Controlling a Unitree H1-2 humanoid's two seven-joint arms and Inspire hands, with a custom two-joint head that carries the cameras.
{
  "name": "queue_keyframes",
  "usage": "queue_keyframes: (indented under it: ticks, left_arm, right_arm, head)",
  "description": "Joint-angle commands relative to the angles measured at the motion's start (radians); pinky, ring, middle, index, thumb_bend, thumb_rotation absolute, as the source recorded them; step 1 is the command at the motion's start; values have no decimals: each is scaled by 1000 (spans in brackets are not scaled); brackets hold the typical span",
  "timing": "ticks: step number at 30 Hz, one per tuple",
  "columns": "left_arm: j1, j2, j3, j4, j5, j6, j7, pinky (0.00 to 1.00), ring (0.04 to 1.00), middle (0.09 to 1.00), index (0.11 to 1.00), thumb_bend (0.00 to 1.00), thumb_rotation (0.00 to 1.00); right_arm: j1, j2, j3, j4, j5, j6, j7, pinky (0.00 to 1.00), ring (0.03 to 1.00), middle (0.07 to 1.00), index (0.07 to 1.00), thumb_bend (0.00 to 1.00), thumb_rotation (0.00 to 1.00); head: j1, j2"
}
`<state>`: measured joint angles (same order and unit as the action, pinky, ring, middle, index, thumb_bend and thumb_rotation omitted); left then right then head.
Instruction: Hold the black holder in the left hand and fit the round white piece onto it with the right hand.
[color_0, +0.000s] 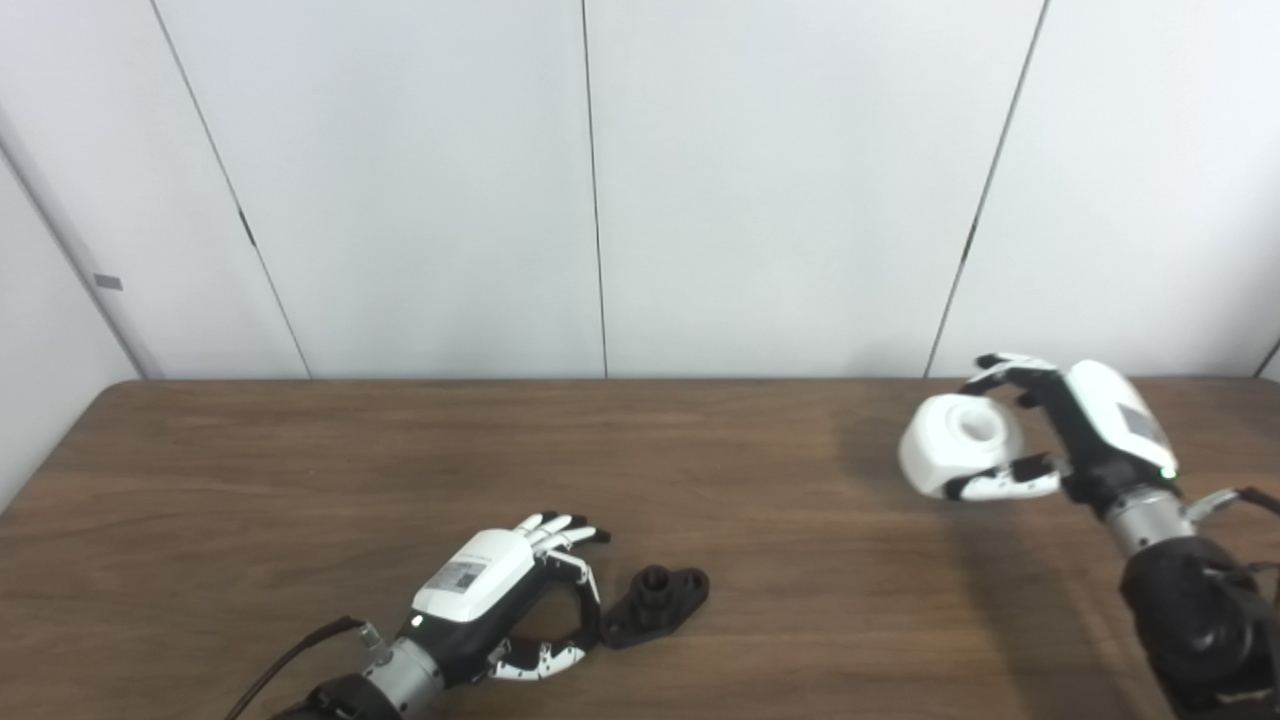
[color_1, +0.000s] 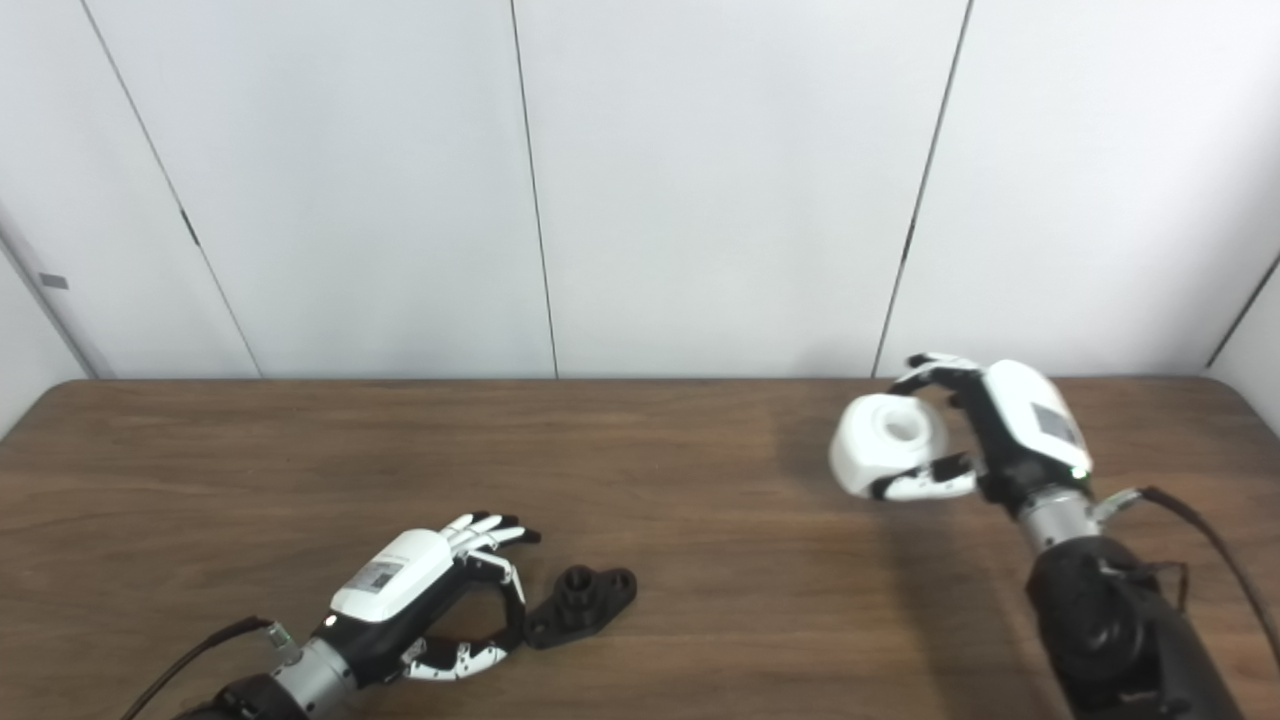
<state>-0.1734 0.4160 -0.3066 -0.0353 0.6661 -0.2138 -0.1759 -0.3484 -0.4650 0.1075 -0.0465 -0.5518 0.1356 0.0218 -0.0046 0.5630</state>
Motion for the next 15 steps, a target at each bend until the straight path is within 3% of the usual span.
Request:
queue_keyframes:
  ticks: [1, 4, 15]
  left_arm:
    - [-5, 6, 1, -13, 3, 5, -14, 1000, 966, 908, 483, 514, 49]
    - [-7, 5, 0, -12, 4, 5, -15, 1000, 968, 910, 483, 514, 50]
    - [-8, 3, -1, -20, 7, 16, -25, 1000, 968, 910, 484, 514, 50]
  right_arm:
    - [-22, -3, 4, -58, 1, -51, 1, 686, 848, 828, 482, 500, 135]
    - [-12, 19, 23, -96, 5, -81, 17, 677, 843, 826, 482, 501, 134]
    - [-9, 98, 108, -222, -34, -84, 119, 653, 849, 827, 482, 502, 137]
  head:
    - [0, 1]
    - [3, 3]
    - [9, 5]
